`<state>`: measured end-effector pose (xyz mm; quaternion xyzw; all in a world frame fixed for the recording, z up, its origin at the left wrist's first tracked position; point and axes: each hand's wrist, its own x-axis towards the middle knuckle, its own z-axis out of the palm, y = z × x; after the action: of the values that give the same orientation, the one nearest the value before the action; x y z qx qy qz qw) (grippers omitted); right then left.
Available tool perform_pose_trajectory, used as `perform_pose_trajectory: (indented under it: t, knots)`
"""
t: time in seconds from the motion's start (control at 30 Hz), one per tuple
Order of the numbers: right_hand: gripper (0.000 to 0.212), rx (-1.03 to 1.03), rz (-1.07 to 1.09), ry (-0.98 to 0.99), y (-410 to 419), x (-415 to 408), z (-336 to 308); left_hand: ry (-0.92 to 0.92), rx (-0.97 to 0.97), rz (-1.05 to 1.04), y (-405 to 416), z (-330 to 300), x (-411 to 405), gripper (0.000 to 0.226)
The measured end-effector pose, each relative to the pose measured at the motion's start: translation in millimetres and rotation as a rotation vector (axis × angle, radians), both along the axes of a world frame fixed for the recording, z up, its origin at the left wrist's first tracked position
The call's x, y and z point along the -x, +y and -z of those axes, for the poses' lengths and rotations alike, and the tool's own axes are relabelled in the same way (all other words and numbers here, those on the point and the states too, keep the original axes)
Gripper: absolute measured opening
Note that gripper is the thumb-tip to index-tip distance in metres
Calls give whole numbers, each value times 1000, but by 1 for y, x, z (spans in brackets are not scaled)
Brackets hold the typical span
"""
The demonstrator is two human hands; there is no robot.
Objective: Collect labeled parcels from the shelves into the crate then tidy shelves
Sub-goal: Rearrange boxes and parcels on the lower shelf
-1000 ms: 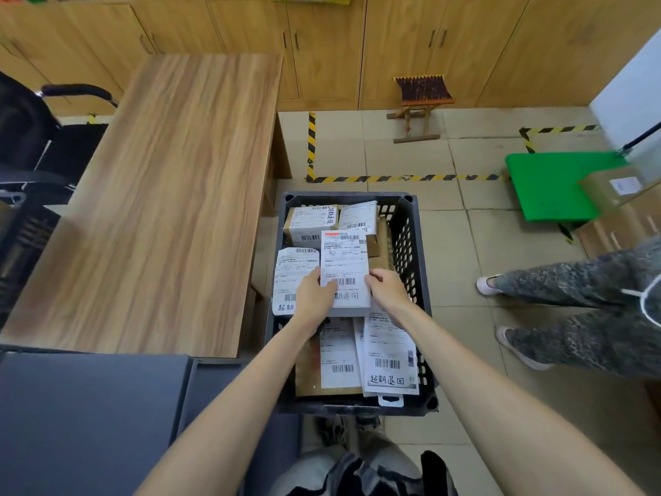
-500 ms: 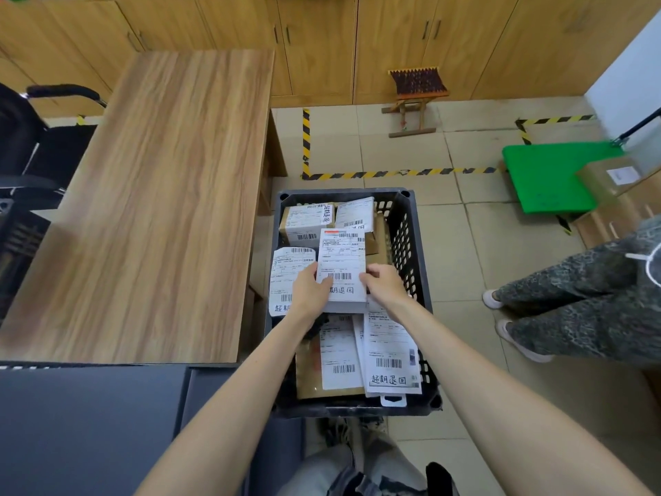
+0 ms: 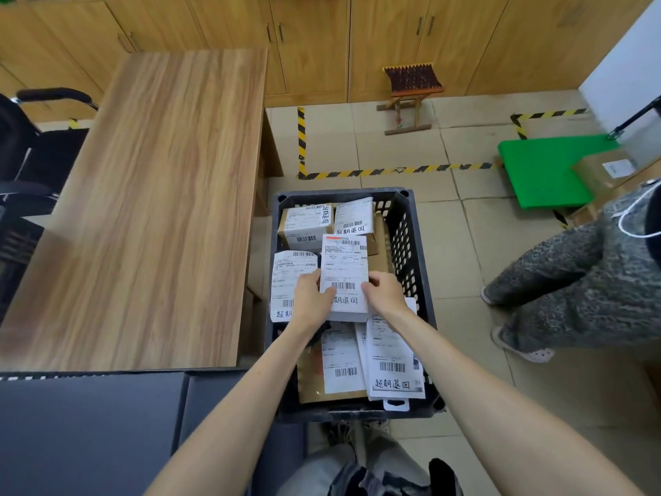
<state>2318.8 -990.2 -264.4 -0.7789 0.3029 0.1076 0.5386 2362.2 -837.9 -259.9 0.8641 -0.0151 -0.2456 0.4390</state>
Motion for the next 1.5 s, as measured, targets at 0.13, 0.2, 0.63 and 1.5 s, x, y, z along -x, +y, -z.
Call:
perform_pose_trajectory:
  t: [0.13, 0.2, 0.63, 1.5]
  knots:
    - [20, 28, -40, -38, -5, -2, -12, -76, -63, -2, -2, -10, -1, 9]
    - [20, 53, -77, -53, -11, -8, -27, -119, -113, 18, -4, -24, -9, 18]
    - [31, 860, -466, -376, -57, -83, -241, -755, -593, 317, -31, -240, -89, 37]
    - [42, 761, -1531, -1205, 276, 74, -353, -374, -1188, -781, 237, -367, 302, 44]
